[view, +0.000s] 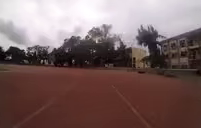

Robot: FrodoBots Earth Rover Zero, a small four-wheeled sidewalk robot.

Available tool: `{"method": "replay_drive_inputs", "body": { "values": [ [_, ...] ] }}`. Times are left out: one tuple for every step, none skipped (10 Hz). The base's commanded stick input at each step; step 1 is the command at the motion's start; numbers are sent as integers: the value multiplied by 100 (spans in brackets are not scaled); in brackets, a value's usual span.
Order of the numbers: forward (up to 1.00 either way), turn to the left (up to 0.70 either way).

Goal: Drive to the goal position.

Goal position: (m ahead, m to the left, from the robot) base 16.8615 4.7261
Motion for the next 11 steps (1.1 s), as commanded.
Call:
{"method": "replay_drive_inputs", "body": {
  "values": [
    [50, 0],
    [50, 0],
    [50, 0],
    [50, 0],
    [50, 0],
    [50, 0],
    [50, 0],
    [50, 0],
    [50, 0],
    [50, 0],
    [50, 0]
  ]
}}
